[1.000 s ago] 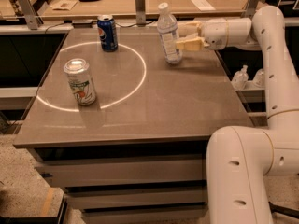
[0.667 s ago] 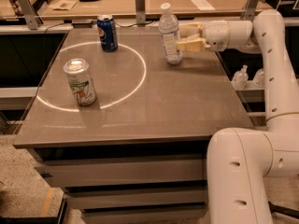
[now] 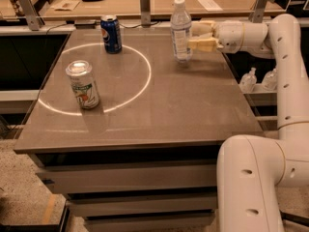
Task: Place blue plastic bottle upright
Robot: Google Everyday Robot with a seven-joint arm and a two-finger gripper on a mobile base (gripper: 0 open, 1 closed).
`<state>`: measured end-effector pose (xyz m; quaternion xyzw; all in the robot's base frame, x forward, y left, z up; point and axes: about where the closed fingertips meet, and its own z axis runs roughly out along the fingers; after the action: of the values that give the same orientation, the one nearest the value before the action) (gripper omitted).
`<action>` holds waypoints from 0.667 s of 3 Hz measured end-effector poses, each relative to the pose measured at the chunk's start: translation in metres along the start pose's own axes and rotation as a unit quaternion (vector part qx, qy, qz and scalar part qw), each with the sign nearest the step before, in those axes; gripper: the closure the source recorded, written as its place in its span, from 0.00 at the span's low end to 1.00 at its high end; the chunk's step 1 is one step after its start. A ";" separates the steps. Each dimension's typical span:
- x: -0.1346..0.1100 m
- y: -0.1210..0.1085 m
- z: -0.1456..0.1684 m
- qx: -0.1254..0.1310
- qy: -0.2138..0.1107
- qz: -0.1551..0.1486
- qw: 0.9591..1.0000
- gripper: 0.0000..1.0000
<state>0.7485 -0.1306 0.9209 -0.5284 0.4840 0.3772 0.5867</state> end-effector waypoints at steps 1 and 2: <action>-0.004 -0.001 -0.010 0.010 -0.006 0.000 1.000 1.00; -0.004 -0.001 -0.011 0.010 -0.006 0.001 1.000 1.00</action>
Offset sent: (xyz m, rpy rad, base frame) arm 0.0438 -0.0592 0.0225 -0.0090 0.0076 -0.0320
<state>0.7470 -0.1413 0.9256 -0.5200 0.4844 0.3758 0.5947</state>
